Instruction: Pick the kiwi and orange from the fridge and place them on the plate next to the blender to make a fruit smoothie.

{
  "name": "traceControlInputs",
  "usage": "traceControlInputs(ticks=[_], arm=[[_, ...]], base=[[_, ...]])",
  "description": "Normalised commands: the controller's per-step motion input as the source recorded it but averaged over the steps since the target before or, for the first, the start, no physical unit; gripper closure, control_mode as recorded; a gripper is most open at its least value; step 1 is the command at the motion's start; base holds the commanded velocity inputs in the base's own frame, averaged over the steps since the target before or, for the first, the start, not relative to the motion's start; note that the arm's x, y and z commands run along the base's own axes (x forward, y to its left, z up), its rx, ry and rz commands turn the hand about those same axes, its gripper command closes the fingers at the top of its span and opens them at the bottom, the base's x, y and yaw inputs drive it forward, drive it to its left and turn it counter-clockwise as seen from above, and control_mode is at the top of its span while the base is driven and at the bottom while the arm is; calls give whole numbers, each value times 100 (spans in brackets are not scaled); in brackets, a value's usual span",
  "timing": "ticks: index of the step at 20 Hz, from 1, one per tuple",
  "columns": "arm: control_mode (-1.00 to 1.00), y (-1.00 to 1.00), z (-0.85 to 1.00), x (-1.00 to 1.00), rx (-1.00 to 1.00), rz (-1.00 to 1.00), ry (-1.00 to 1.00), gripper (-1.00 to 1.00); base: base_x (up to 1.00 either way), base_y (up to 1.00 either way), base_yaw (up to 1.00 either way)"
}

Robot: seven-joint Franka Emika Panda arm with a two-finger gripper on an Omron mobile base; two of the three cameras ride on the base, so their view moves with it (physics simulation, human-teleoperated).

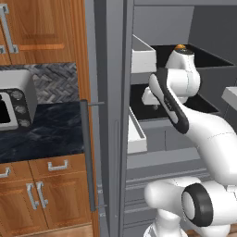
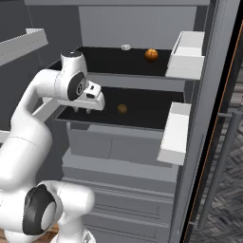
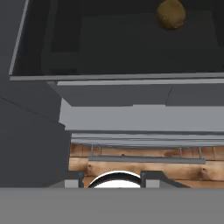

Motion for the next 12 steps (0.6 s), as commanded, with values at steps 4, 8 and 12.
traceControlInputs(ticks=[4,8,12], arm=[[-100,0,0,0,0,0,0,-100],[-100,0,6,-6,0,-1,-30,-100],[-100,-27,32,-30,0,-17,-41,-100]], base=[[0,0,0],[0,0,0],[0,0,0]])
